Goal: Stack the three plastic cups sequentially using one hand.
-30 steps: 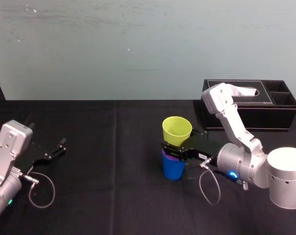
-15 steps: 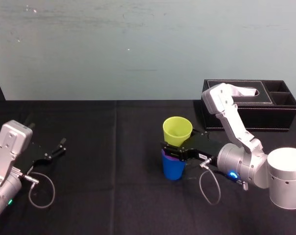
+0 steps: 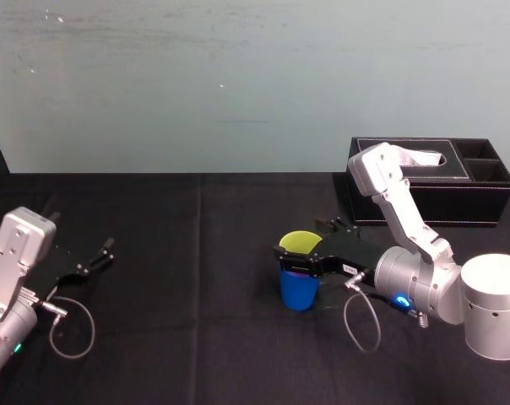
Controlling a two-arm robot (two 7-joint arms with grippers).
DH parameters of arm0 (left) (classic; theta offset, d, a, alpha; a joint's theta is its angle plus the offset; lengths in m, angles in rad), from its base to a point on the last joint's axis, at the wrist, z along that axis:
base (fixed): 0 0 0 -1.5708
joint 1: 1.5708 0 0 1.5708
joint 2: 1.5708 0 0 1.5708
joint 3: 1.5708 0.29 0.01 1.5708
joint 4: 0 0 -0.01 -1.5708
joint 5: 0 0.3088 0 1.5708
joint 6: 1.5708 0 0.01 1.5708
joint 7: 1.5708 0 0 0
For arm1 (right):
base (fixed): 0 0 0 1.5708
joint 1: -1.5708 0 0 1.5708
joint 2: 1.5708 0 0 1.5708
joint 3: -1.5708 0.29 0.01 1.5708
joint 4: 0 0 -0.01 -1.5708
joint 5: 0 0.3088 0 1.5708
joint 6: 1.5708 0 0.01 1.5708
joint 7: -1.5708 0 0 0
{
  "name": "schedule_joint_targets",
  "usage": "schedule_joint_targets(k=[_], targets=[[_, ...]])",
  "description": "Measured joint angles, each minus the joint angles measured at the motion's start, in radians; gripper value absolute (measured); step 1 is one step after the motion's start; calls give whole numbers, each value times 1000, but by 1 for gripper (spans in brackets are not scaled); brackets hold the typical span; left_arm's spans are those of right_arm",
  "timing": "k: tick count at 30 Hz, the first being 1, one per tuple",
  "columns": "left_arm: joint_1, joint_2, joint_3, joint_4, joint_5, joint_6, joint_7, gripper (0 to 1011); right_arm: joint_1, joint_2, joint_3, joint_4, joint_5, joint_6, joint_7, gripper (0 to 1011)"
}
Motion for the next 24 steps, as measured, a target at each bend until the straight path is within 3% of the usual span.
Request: schedule_joint_targets(k=[8,15,24], targets=[[0,0,0,0,0,0,0,1000,-8,0,6,-10,0,-15,-1,1002],[0,0,0,0,0,0,0,1000,-73,-7,53,-72,-9,-109,-49,1002],[0,0,0,0,0,0,0,1000,-213,-55,158,-146,-74,-226,-241,1002]])
